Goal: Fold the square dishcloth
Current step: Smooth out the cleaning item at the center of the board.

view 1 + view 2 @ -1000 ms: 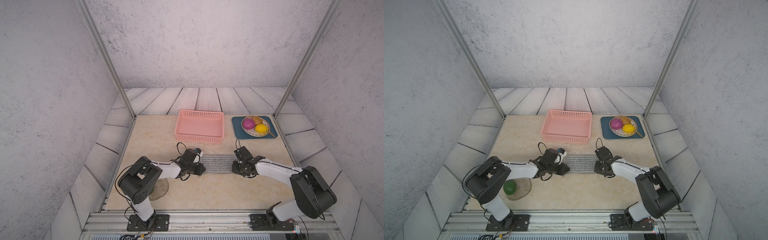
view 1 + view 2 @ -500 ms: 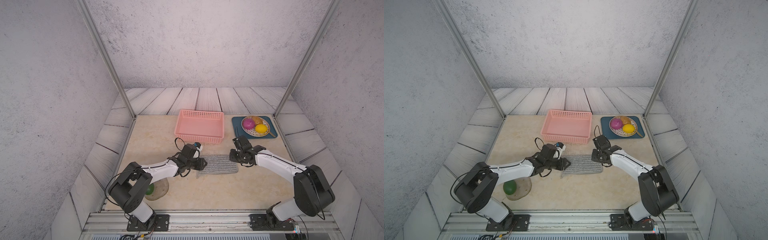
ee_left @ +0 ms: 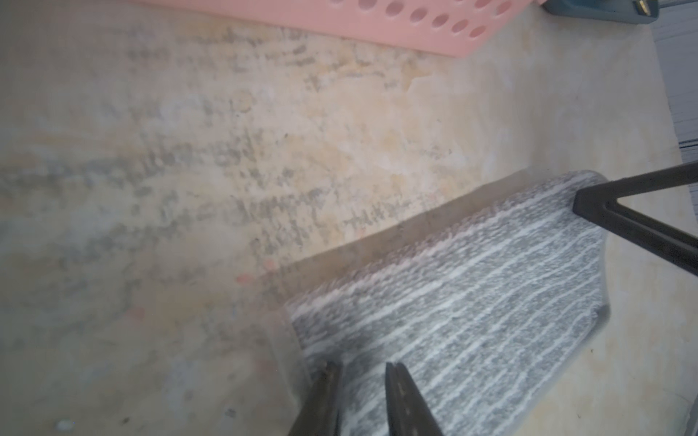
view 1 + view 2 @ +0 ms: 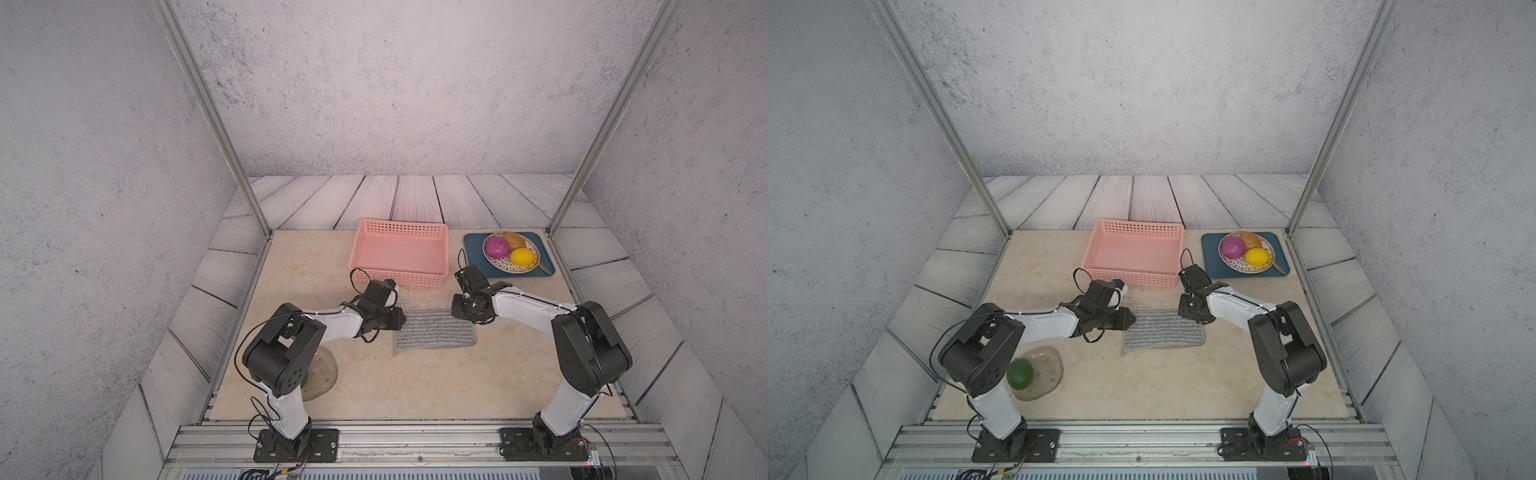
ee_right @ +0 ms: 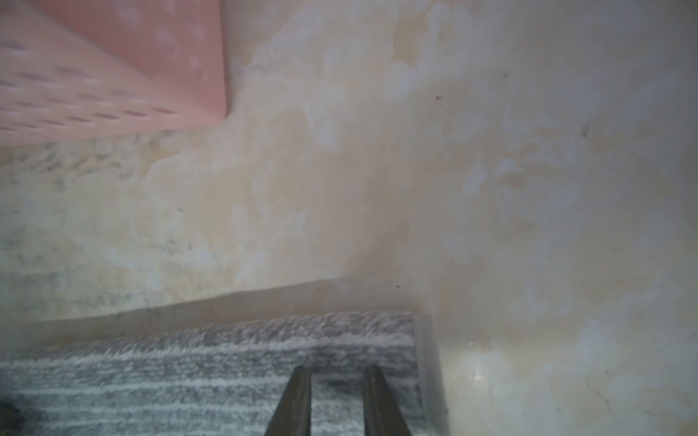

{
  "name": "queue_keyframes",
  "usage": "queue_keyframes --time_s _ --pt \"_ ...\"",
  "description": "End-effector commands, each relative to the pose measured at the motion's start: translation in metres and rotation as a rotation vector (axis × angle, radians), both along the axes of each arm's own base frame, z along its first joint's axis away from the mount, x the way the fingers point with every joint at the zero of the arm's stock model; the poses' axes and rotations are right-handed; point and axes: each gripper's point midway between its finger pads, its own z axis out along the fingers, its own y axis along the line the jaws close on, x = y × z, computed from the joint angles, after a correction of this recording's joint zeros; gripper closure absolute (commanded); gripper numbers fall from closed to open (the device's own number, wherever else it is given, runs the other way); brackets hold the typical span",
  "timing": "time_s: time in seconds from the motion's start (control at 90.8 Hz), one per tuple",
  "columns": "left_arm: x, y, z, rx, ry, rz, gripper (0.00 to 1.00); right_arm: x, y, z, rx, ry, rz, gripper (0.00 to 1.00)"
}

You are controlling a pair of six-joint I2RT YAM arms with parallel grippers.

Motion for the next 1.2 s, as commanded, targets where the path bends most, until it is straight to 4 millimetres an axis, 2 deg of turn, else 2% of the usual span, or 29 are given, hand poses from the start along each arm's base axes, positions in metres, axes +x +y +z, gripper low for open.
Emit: queue_keyframes --time_s 0.0,0.264,0.539,0.704,0.793,0.991,1.189 --pt "0.011 -0.003 -0.003 -0.024 -0.001 0.004 0.72 0.008 -0.007 -0.008 -0.004 0.011 -0.036 0.78" --pt "0.013 0.006 -0.021 -0.006 0.030 0.031 0.72 0.015 -0.019 -0.021 -0.007 0.035 -0.051 0.79" --pt "0.014 0.012 -0.008 -0.001 0.000 0.033 0.70 0.017 -0.036 -0.023 0.004 0.054 -0.082 0.79" --pt "0.013 0.011 0.020 -0.033 -0.054 0.025 0.47 0.015 -0.042 -0.006 -0.014 0.033 -0.057 0.79" --pt "0.012 0.012 0.036 -0.041 -0.084 0.024 0.41 0.012 -0.047 0.007 -0.037 0.010 -0.049 0.79" --pt "0.005 0.017 0.056 -0.051 -0.113 0.032 0.39 -0.002 -0.054 0.033 -0.039 -0.020 -0.049 0.73" --pt "-0.010 0.016 0.053 -0.016 -0.114 0.011 0.40 -0.023 -0.063 0.036 -0.044 0.020 -0.091 0.67"
